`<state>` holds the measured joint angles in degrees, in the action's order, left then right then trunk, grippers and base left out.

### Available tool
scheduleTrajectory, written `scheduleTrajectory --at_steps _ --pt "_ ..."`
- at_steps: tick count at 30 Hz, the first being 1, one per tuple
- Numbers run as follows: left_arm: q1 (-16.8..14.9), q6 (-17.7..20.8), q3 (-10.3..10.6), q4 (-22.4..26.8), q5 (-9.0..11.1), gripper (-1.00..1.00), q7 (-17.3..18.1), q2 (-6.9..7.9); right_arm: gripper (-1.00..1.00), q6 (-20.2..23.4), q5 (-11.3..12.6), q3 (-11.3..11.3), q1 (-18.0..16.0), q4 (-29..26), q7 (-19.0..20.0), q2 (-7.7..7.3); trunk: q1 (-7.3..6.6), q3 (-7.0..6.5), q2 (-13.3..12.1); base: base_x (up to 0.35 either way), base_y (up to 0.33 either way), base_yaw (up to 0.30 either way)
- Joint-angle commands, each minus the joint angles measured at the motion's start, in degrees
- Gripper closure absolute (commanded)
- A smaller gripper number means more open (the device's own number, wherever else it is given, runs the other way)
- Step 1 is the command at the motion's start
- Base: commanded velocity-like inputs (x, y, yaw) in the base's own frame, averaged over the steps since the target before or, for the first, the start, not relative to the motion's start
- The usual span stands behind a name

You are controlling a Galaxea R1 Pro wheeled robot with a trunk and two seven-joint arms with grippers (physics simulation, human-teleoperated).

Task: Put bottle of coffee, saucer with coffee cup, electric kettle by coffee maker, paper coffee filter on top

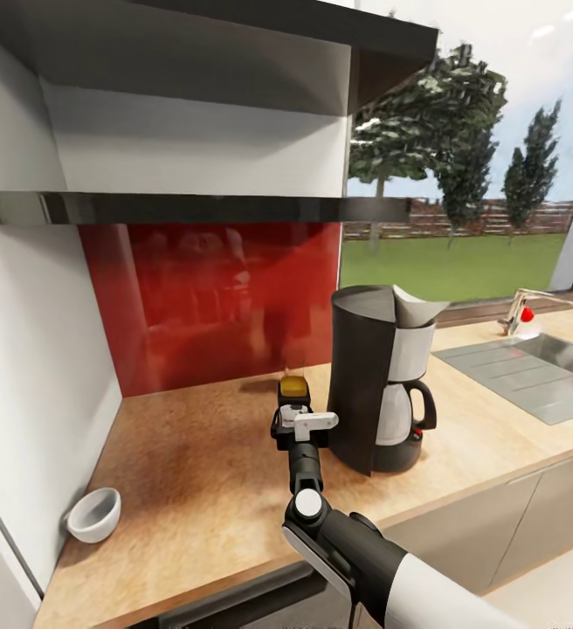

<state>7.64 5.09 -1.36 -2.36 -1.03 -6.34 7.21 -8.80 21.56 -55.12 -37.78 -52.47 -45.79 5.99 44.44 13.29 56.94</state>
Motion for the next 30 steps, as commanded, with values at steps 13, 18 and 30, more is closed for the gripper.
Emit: scheduleTrajectory --at_steps 13,18,30 --pt "0.01 0.27 -0.22 0.07 -0.12 -1.00 -0.17 0.00 1.00 -0.52 0.50 -0.26 -0.10 0.01 -0.26 -0.01 1.99 1.78 3.67 0.000 0.000 -0.052" --pt "0.01 0.27 -0.22 0.07 -0.12 -1.00 -0.17 0.00 1.00 -0.51 0.50 -0.26 -0.10 0.00 -0.26 0.00 2.65 2.32 4.88 0.000 0.000 -0.015" --pt "0.01 0.27 -0.22 0.07 -0.12 -1.00 -0.17 0.00 1.00 -0.51 0.50 -0.26 -0.10 0.04 -0.26 -0.01 4.85 4.12 8.89 0.000 0.000 0.000"
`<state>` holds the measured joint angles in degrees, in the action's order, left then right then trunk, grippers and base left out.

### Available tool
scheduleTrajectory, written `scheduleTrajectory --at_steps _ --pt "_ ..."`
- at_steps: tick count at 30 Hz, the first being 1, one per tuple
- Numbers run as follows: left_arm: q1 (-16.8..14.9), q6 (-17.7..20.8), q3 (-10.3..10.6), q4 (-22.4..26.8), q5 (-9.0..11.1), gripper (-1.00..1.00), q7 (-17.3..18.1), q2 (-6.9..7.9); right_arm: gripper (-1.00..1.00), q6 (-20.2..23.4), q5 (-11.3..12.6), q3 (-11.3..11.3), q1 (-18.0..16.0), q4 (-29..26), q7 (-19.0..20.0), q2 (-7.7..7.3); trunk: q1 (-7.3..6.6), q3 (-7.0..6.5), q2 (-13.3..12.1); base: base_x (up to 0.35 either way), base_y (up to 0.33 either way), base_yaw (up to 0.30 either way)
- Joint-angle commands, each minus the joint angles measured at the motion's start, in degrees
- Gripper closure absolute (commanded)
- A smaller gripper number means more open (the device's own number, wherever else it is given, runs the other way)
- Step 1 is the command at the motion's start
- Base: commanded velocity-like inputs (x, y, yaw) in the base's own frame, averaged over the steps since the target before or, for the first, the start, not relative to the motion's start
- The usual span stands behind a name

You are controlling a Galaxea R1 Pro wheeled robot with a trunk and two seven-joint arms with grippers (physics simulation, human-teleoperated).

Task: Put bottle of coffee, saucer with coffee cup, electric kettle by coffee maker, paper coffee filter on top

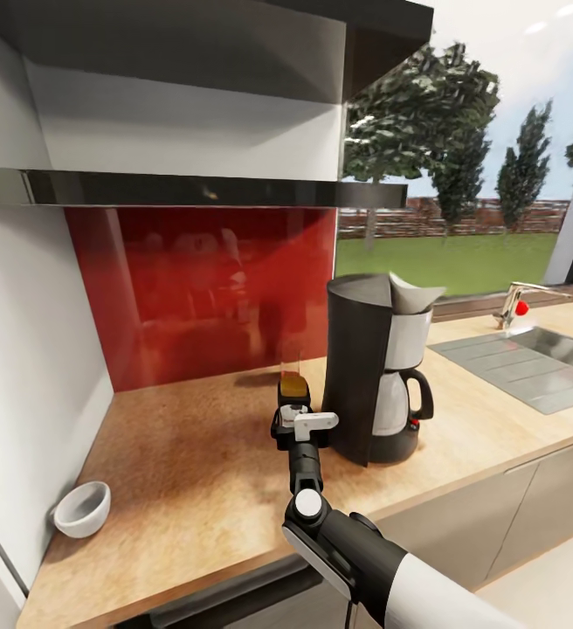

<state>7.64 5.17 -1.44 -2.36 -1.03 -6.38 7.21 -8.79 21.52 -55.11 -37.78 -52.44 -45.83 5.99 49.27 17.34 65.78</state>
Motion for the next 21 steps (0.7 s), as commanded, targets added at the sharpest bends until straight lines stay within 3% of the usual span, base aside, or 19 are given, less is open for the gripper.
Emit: scheduleTrajectory --at_steps 1,21 --pt "0.01 0.19 -0.15 0.07 -0.11 -1.00 -0.13 0.00 1.00 -0.53 0.54 -0.26 -0.10 0.02 -0.23 -0.01 0.23 0.24 0.46 0.000 0.000 0.000" --pt "0.01 0.11 0.01 0.07 -0.11 -1.00 -0.10 0.00 1.00 -0.61 0.43 -0.26 -0.10 0.04 -0.36 -0.10 0.45 0.42 0.86 0.000 0.000 0.000"
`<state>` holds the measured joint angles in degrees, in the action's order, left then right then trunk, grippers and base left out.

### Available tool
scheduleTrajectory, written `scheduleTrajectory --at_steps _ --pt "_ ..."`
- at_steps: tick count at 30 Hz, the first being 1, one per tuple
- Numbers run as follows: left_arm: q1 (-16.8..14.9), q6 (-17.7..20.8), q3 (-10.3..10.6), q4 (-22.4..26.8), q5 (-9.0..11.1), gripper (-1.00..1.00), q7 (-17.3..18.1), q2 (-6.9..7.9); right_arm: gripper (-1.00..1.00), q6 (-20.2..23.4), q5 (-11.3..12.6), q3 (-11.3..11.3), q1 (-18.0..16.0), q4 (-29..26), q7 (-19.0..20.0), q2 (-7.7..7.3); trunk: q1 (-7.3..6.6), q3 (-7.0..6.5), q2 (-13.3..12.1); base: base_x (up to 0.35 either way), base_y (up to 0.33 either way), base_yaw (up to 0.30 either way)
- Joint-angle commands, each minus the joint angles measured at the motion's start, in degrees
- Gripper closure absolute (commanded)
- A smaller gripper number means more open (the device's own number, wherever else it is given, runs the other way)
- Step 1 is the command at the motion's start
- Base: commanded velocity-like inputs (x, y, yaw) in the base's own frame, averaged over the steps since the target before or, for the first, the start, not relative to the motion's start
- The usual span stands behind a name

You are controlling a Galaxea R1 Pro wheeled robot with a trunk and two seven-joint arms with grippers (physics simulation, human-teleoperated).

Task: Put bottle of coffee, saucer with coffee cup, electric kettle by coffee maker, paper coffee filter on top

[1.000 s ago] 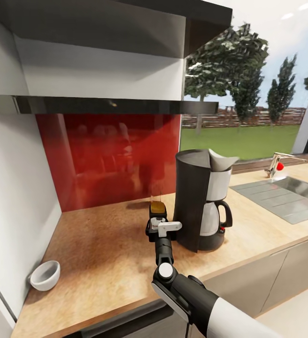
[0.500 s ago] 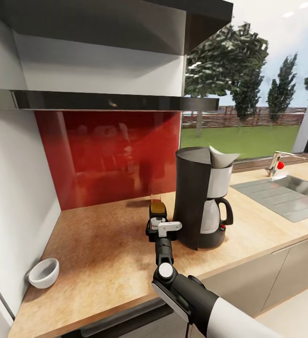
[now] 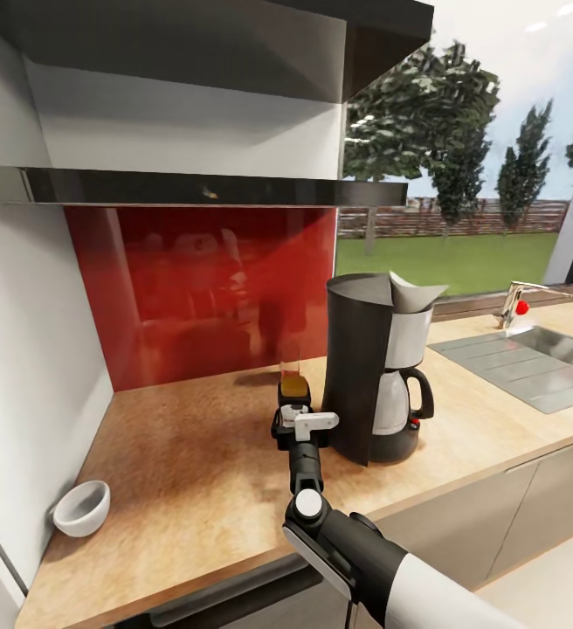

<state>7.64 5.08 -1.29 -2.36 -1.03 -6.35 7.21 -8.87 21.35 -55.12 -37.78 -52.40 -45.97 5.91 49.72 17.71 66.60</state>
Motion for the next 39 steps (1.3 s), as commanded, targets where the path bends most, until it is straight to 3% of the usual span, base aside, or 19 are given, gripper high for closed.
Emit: scheduleTrajectory --at_steps 1,4,5,32,39 --pt "0.01 0.20 -0.13 0.07 -0.11 -1.00 -0.12 0.01 1.00 -0.53 0.60 -0.25 -0.10 0.01 -0.24 -0.02 0.00 0.05 0.04 0.000 0.000 0.000" --pt "0.01 0.20 -0.12 0.05 -0.11 -1.00 -0.08 0.00 1.00 -0.53 0.62 -0.25 -0.10 0.02 -0.26 -0.02 0.00 0.05 0.04 0.000 0.000 0.000" --pt "0.01 0.20 -0.11 0.06 -0.11 -1.00 -0.06 0.00 -1.00 -0.53 0.62 -0.25 -0.10 0.02 -0.26 -0.02 0.00 0.05 0.04 0.000 0.000 0.000" --pt "0.01 -0.02 -0.28 0.07 -0.10 -1.00 -0.28 0.02 -1.00 -0.53 0.62 -0.25 -0.10 0.02 -0.26 -0.02 0.00 0.05 0.04 -0.001 0.000 0.000" --pt "0.01 0.07 -0.31 0.07 -0.10 -1.00 -0.42 0.00 -1.00 -0.53 0.63 -0.25 -0.10 0.02 -0.26 -0.02 0.00 0.05 0.04 -0.230 0.036 0.000"
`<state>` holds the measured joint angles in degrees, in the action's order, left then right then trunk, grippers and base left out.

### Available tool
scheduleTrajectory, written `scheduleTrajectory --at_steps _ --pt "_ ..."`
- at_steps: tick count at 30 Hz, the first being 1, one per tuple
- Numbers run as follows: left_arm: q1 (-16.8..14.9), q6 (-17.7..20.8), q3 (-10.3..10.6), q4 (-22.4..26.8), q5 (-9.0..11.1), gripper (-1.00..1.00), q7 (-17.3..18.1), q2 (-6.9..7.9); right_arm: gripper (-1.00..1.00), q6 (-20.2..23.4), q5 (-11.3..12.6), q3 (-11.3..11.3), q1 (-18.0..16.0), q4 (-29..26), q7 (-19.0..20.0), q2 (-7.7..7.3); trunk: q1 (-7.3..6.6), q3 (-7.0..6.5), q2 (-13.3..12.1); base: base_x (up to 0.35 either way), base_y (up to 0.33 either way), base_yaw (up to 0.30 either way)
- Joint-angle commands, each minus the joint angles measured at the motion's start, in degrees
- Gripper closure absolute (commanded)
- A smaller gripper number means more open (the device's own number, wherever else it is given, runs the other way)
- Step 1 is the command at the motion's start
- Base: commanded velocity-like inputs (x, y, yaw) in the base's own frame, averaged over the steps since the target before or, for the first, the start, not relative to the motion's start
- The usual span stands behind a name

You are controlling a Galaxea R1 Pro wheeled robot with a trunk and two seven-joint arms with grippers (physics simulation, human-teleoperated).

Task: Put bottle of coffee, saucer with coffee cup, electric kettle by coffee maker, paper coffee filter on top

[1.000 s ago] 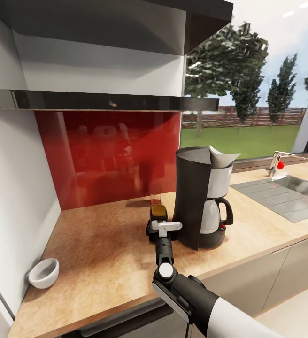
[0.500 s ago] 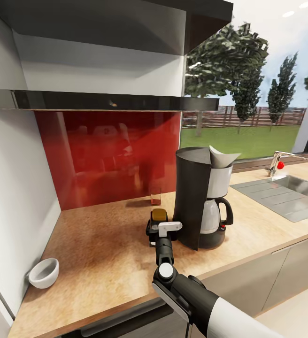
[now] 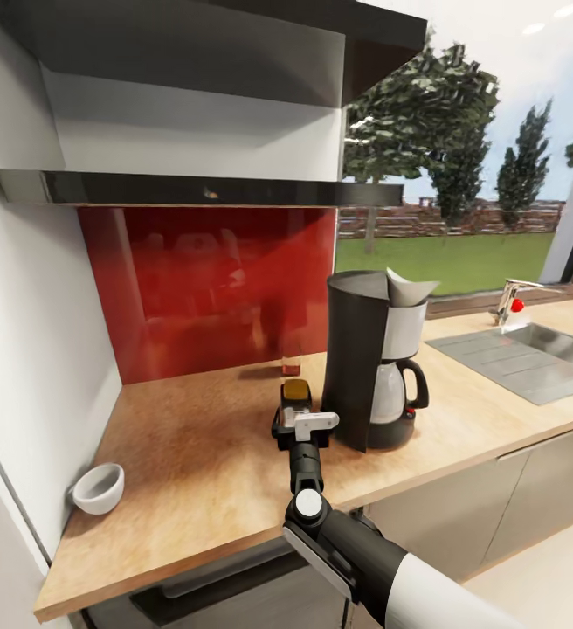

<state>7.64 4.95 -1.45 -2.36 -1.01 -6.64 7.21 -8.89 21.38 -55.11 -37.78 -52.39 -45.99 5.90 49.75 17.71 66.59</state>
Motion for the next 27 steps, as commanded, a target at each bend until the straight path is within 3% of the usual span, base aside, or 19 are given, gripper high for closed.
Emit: scheduleTrajectory --at_steps 1,27 --pt "0.01 0.21 -0.14 0.07 -0.12 -1.00 -0.13 0.00 -1.00 -0.50 0.61 -0.26 -0.10 0.01 -0.24 -0.01 -0.03 0.05 0.04 -0.327 0.088 0.000" --pt "0.01 0.03 0.30 0.76 -0.13 -1.00 -0.03 -0.09 -1.00 -0.41 0.75 -0.26 -0.10 0.63 -0.23 0.13 -0.03 0.05 0.04 -0.333 0.096 0.000"
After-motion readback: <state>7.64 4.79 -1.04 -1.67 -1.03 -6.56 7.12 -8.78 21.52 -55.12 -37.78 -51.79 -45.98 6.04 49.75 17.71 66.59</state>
